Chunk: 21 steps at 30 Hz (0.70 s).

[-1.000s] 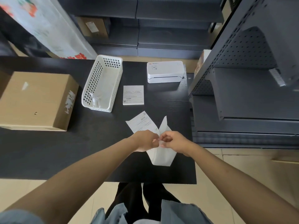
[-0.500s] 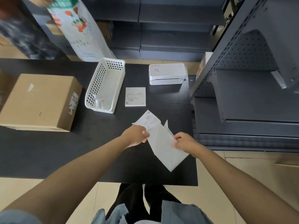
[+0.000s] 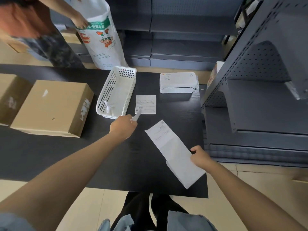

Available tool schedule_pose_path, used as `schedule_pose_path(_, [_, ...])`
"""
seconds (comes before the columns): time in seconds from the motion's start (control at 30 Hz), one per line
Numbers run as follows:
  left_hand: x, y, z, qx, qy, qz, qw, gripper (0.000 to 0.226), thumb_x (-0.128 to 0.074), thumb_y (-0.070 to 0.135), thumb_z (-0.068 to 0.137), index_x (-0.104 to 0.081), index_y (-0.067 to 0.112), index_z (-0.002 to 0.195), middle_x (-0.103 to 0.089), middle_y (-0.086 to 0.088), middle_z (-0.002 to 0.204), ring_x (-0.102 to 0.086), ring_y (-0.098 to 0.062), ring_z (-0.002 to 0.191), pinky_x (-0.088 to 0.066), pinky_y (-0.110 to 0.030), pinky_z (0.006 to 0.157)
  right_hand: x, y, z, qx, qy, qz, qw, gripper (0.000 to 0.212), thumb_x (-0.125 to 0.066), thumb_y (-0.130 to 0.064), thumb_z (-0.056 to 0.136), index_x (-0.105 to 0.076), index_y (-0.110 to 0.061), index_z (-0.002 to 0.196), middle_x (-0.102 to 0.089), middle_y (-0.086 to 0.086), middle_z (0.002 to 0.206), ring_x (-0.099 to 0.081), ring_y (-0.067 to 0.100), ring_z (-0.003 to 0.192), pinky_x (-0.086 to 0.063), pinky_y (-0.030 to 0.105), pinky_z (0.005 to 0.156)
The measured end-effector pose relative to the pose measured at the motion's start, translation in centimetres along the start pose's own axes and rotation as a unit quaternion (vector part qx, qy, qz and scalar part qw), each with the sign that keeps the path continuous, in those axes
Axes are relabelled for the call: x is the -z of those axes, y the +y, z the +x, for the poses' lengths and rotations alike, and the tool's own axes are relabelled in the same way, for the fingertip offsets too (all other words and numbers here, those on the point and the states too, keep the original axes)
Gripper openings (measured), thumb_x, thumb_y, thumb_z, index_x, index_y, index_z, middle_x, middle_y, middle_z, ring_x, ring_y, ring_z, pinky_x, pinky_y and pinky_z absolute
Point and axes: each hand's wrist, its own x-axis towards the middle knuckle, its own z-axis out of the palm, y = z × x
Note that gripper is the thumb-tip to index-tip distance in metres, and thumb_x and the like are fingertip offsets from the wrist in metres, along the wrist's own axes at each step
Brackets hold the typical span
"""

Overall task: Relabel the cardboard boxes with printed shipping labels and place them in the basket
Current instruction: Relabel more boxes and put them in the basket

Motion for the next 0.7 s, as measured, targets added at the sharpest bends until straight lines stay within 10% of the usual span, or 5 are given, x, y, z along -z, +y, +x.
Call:
schedule_pose_path(0.2, [-0.3, 2.3, -1.8, -0.054, 0.031, -0.035, 0.997, 0.019, -0.042, 0.027, 0.088, -0.055, 0.014, 0.089, -0.063, -0.003, 0.086, -0.055, -0.020, 0.067, -0.040, -0.030, 0.058, 0.1, -3.2, -1.2, 0.141, 0.261, -0.065, 0.953, 0.024, -0.051, -0.022, 0.091, -0.061, -0.019, 0.112, -0.060, 0.003, 0.117, -0.052, 0.023, 0.108, -0.046, 0.038, 0.091])
schedule_pose_path(0.43, [-0.4, 5.7, -5.0, -0.169, 0.037, 0.010, 0.985, 0.019, -0.044, 0.028, 0.089, -0.058, 0.017, 0.097, -0.063, 0.002, 0.095, -0.061, -0.023, 0.084, -0.043, -0.032, 0.070, 0.1, -12.8, -3.7, 0.067, -0.054, 0.345, 0.934, 0.033, -0.054, -0.048, 0.093, -0.061, -0.016, 0.095, -0.071, 0.003, 0.091, -0.069, 0.018, 0.086, -0.056, 0.024, 0.068])
schedule_pose_path(0.7, [-0.4, 4.0, -6.8, -0.285, 0.013, 0.062, 0.956, 0.046, -0.056, 0.047, 0.087, -0.053, 0.024, 0.127, -0.057, 0.006, 0.126, -0.052, -0.017, 0.114, -0.037, -0.035, 0.102, -1.0, -13.5, -3.1, 0.072, 0.025, 0.360, 0.930, 0.025, -0.058, -0.014, 0.094, -0.060, -0.007, 0.118, -0.064, 0.012, 0.120, -0.066, 0.026, 0.099, -0.057, 0.036, 0.086])
